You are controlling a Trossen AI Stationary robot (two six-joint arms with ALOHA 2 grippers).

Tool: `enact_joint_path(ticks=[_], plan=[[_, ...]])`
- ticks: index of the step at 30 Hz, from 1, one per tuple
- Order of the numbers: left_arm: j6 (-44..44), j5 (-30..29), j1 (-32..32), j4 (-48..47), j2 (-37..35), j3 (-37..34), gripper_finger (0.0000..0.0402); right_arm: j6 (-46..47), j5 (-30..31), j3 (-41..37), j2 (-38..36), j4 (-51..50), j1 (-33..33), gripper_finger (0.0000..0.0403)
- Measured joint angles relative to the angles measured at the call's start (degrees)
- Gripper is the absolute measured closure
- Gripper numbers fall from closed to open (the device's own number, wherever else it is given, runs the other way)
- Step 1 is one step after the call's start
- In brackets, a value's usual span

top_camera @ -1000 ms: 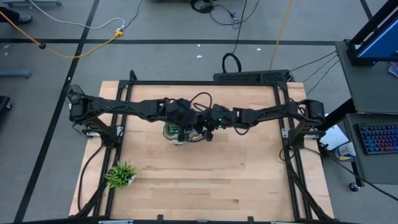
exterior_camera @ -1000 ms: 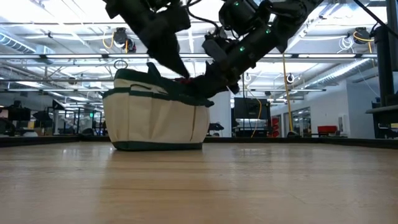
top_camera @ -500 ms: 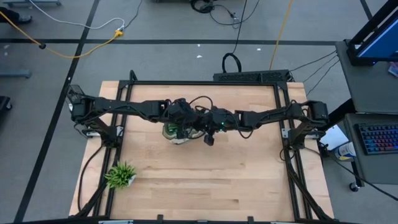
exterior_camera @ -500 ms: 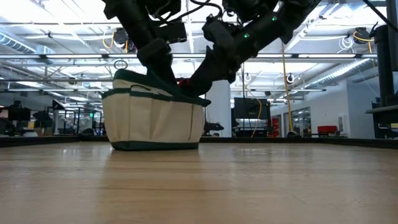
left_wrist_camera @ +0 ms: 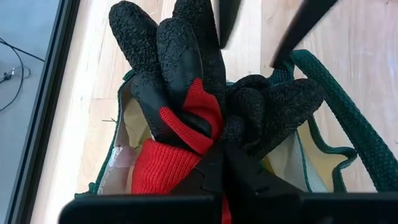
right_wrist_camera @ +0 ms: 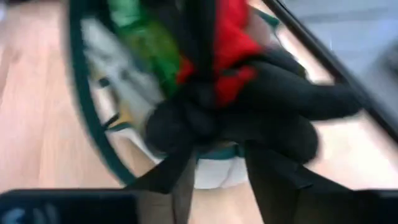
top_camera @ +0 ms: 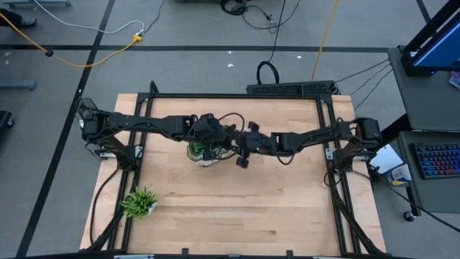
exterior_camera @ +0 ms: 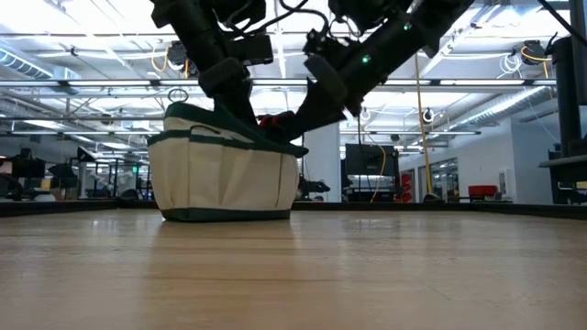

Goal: Pick & Place Garden tools in Gardening bag
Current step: Put the red gloves into the gardening bag

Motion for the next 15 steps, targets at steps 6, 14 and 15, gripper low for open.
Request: enact_joint_path(ticks=[6,14,15], plan=[[-0.9,0.0,0.0,0.0,0.0,0.0,0.0396,6.2,-8.8,0.0,1.4,-0.5,-0.8,0.022],[-1.1,0.0,0.0,0.2,0.0,0.0,0.0396,6.1,-4.2,0.0,4.4,1.2,-1.0,0.0216],[-1.1,0.0,0.0,0.2,0.0,0.0,0.0394,5.6,-4.1,0.1,4.9,1.5,-1.1,0.0217]])
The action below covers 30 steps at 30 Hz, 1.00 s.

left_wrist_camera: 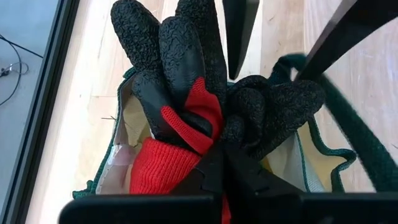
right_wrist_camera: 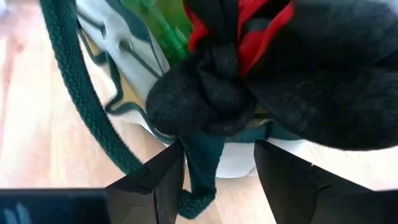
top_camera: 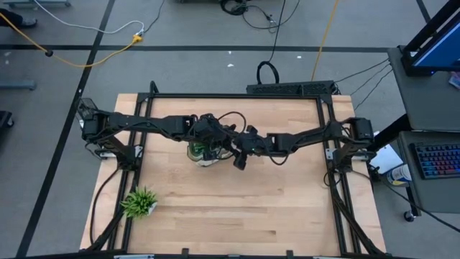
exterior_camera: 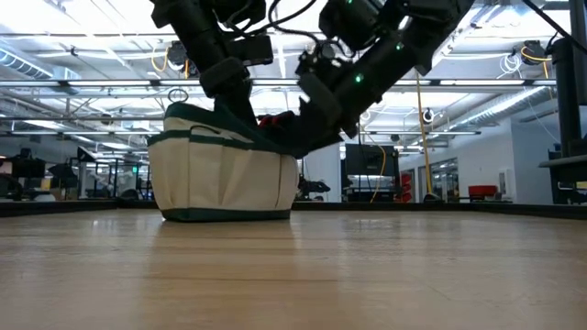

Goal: Pick & Place Garden tools in Gardening bag
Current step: Put the red gloves into the gardening bag

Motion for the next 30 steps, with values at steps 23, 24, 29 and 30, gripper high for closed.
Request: enact_joint_path(ticks=[23,24,29,30], plan=[[-3.0,-1.8,0.3,-6.5,0.0,0.0,0.0397,-6.4,6.5,0.0,-0.5,0.4,2.0,0.0399],[-3.4,-1.8,0.3,-7.2,0.0,0.0,0.0397,-6.7,7.7,0.0,-1.2,0.2,2.5,0.0399],[-3.9,-1.2,1.3,-7.6,0.2,0.0,0.0398,-9.0,9.3,0.0,-5.4,2.5,4.8,0.04],[-3.9,-0.8,1.5,-7.6,0.4,0.0,0.0399,-10.1,9.3,0.0,-6.2,3.2,5.2,0.04]])
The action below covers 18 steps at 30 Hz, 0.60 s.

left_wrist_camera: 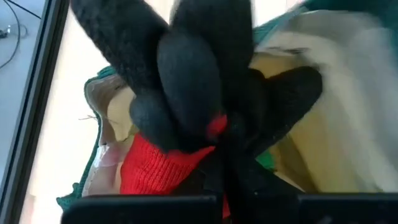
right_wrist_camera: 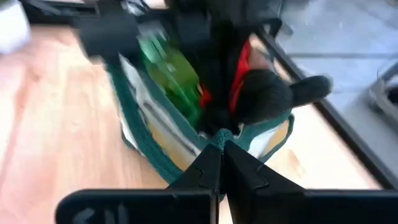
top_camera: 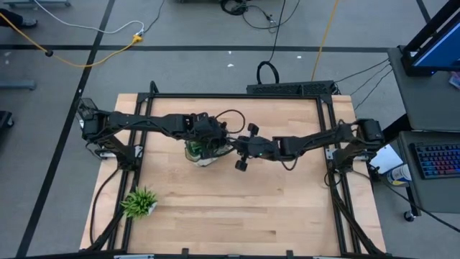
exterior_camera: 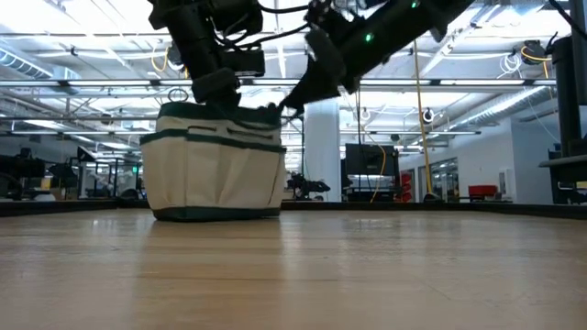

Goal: Pick & Place Garden tools in Gardening bag
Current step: Put the red gloves into the gardening bag

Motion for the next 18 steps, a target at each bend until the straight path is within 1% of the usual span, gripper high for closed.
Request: enact_joint_path(ticks=[2,6,10,14,18], plan=[[0.0,1.1,0.5,0.2,0.1,0.0,0.0399,-1.0,-0.1,0.0,-1.2,0.3,0.5,0.0401],[1.2,5.6,1.3,0.9,0.1,0.1,0.0399,-2.3,-0.2,-0.2,-3.5,0.4,0.7,0.0401],[2.6,10.0,1.3,2.1,1.1,0.1,0.0399,-2.4,-0.3,-0.2,-3.7,0.8,0.2,0.0402],[6.8,15.9,0.9,4.3,3.3,0.1,0.0399,-1.3,-0.6,-0.2,-2.9,-0.1,-0.3,0.0402],[8.1,17.3,0.1,7.0,3.8,0.1,0.0397,-0.4,-0.6,-0.1,-2.6,-2.1,-0.2,0.0402]])
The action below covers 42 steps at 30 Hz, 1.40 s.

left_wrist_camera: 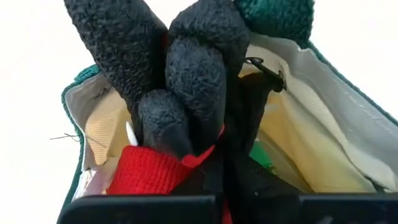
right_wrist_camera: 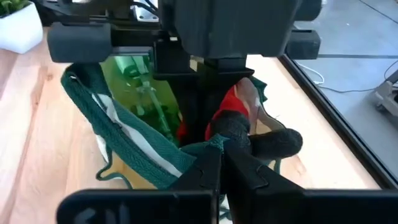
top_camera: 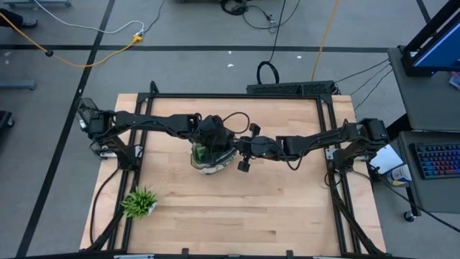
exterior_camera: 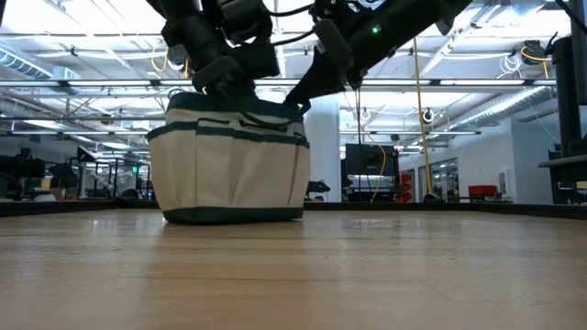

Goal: Pick & Place Garden tools in Gardening bag
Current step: Put the red gloves into the gardening bag

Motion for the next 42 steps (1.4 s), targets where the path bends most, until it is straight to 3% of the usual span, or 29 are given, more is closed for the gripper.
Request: enact_joint_path(ticks=[6,15,20,26,30,37,42], plan=[[-0.5,0.4,-0.3,3.1,-1.0,-0.2,0.0393,0.1,0.3,-0.9,-0.1,1.1,0.1,0.0402],[-0.7,0.7,-0.6,2.5,-1.4,-0.2,0.0312,0.2,0.5,-2.4,-0.1,2.6,0.0,0.0403],[-0.7,0.7,-1.6,1.9,-4.9,-0.2,0.0286,0.9,0.5,-2.4,-0.1,2.2,0.0,0.0403],[-0.1,0.3,-2.2,4.4,-10.0,-0.2,0.0284,0.6,0.4,-2.4,-0.1,2.2,0.0,0.0401],[-0.8,-0.8,-1.6,11.5,-10.0,-0.2,0.0284,0.5,0.4,-2.4,-0.1,2.2,0.0,0.0402],[-0.3,-2.8,0.8,23.3,-5.5,-0.2,0.0284,1.0,0.3,-2.4,-0.1,2.1,0.0,0.0401],[-1.4,-2.9,3.0,25.4,-3.0,-0.2,0.0284,1.0,0.3,-2.4,-0.1,2.1,0.0,0.0402]])
